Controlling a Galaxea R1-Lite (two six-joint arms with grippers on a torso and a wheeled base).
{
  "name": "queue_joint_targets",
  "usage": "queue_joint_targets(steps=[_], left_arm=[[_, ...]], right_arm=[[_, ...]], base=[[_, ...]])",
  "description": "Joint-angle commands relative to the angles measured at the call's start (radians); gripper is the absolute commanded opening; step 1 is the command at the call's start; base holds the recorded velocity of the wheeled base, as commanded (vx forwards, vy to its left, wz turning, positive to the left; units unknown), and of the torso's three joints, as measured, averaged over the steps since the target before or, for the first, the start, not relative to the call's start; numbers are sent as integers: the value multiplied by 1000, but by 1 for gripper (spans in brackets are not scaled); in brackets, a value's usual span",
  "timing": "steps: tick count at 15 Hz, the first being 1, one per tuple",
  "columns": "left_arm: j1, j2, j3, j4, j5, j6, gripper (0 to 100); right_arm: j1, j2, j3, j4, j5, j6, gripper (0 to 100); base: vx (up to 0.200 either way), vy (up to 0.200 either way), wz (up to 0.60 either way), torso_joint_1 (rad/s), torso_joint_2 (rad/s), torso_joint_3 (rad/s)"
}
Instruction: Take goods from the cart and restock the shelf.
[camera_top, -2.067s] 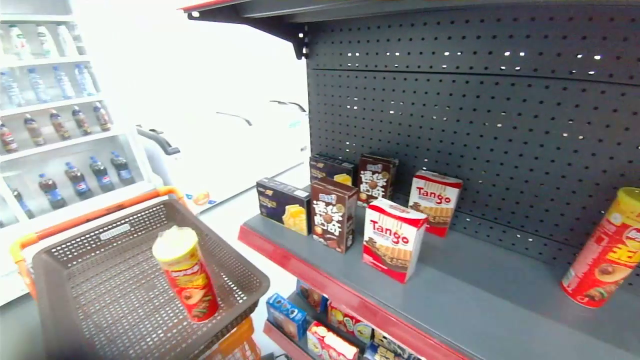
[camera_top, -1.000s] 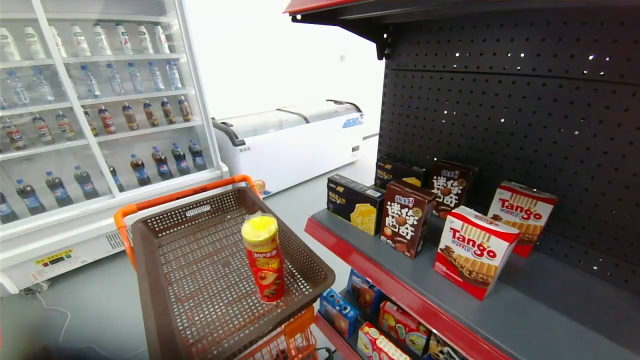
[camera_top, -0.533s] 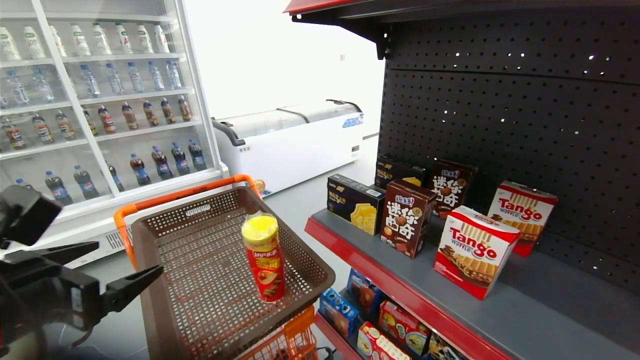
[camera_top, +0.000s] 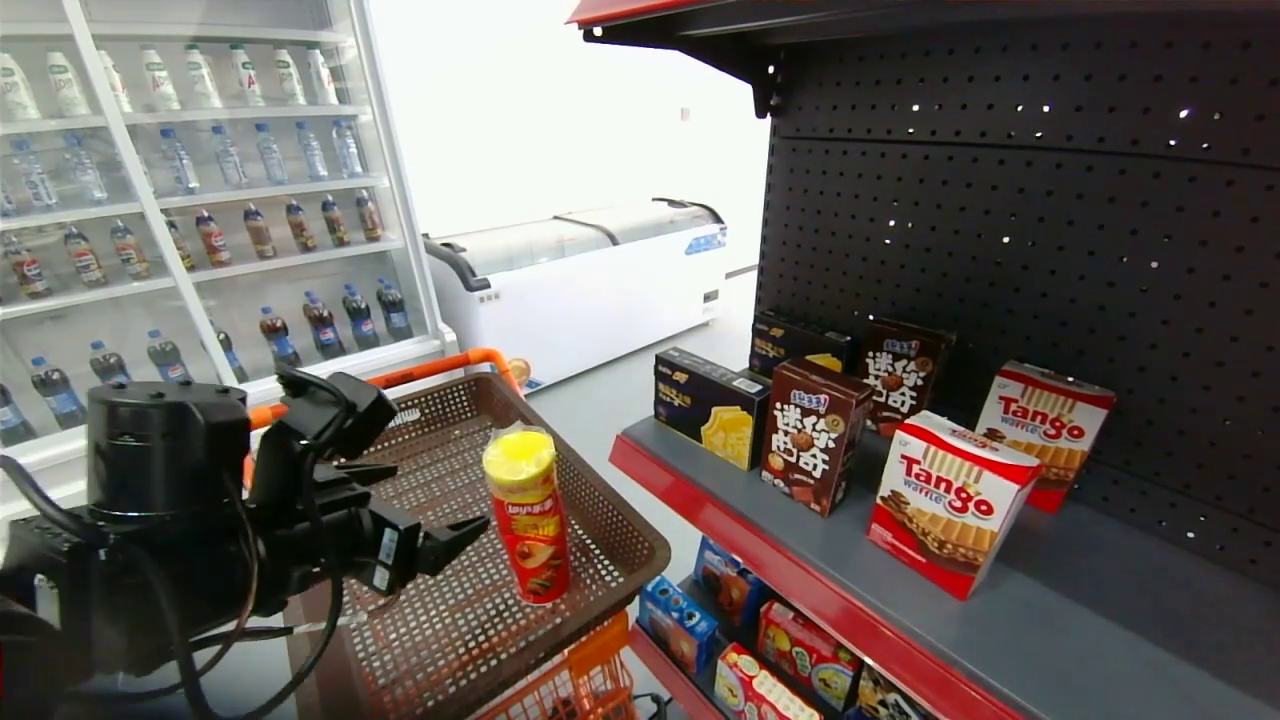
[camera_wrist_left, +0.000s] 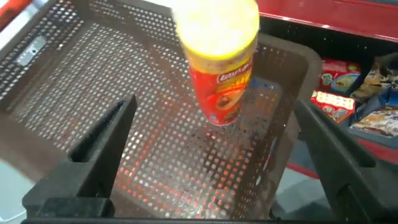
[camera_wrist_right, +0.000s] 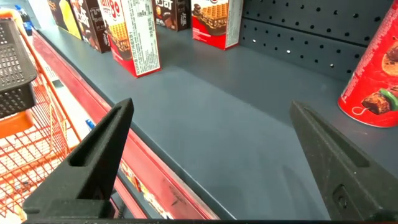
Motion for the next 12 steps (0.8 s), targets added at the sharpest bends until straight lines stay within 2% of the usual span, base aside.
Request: queue_joint_targets(steps=[1, 2, 6, 7, 8, 10, 12], left_arm=[[-25, 121, 6, -54, 2, -1, 100], [-25, 126, 6, -58, 2, -1, 100], [-29, 270, 6, -181, 2, -3, 100], [-29, 270, 6, -181, 2, -3, 100], [-28, 359, 6, -276, 4, -4, 100], [-29, 408, 10, -327, 2, -4, 100], [-29, 488, -2, -427, 4, -4, 100]], right_arm=[[0, 1, 0, 0, 0, 0, 100], [0, 1, 0, 0, 0, 0, 100], [0, 1, 0, 0, 0, 0, 100], [0, 1, 0, 0, 0, 0, 100], [0, 1, 0, 0, 0, 0, 100], [0, 1, 0, 0, 0, 0, 100], [0, 1, 0, 0, 0, 0, 100]], base=[[0, 0, 0, 0, 0, 0], [0, 0, 0, 0, 0, 0], [0, 0, 0, 0, 0, 0], [0, 0, 0, 0, 0, 0], [0, 0, 0, 0, 0, 0], [0, 0, 0, 0, 0, 0], [0, 0, 0, 0, 0, 0]])
